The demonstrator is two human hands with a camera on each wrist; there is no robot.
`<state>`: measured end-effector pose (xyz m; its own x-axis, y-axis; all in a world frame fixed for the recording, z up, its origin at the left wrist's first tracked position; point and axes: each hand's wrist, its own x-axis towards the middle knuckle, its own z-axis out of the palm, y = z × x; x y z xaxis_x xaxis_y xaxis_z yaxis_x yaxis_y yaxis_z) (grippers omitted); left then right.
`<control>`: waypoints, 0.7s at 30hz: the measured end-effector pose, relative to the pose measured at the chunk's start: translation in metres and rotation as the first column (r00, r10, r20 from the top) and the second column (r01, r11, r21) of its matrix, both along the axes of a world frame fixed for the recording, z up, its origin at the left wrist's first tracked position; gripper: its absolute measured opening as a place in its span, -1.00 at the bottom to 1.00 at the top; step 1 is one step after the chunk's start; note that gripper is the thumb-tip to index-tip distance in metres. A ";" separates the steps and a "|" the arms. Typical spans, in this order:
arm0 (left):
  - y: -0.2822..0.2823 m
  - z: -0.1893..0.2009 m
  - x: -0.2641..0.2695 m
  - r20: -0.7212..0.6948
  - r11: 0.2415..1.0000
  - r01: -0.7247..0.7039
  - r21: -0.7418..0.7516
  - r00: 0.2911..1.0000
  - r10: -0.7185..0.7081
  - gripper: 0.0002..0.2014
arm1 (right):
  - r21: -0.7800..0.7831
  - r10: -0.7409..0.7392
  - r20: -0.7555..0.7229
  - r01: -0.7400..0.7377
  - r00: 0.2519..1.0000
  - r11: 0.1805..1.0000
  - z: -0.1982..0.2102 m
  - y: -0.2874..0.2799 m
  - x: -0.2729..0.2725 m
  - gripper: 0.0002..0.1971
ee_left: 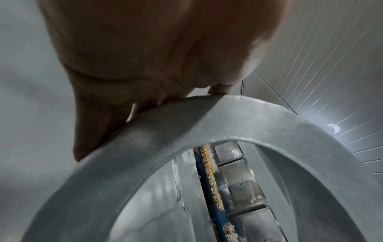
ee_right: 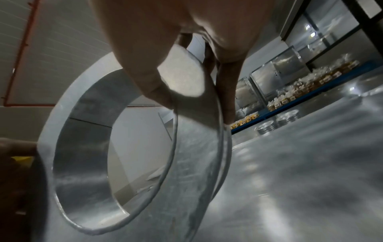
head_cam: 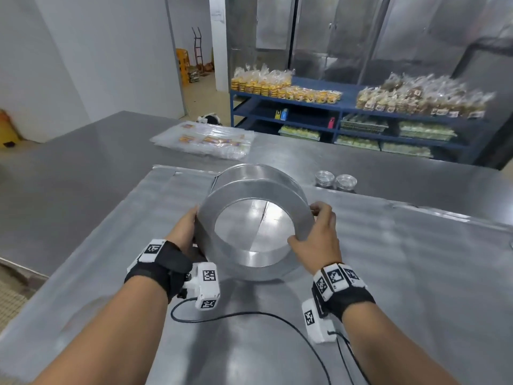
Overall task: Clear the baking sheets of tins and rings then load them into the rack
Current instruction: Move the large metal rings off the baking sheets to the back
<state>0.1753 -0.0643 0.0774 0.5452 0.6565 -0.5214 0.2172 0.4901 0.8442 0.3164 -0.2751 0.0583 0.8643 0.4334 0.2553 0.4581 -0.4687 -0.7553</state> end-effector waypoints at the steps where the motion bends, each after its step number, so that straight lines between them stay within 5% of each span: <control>1: -0.008 -0.005 0.000 0.032 1.000 -0.006 0.009 0.999 0.006 -0.71 | 0.011 0.031 -0.009 -0.031 0.999 0.999 -0.003 -0.013 0.001 -0.28; 9: -0.049 -0.032 -0.003 0.314 0.988 0.054 0.146 0.944 -0.098 -0.84 | 0.388 0.179 -0.278 -0.060 0.944 0.920 -0.010 -0.098 -0.004 -0.16; 15: -0.079 -0.035 -0.008 0.371 0.970 0.200 0.137 0.898 -0.238 -0.47 | 0.409 0.055 -0.433 0.141 0.900 0.901 -0.033 -0.140 0.000 -0.26; 21: -0.116 -0.053 -0.015 0.344 0.930 0.284 0.231 0.871 -0.351 -0.65 | 0.345 -0.014 -0.421 0.174 0.907 0.922 -0.048 -0.172 -0.013 -0.68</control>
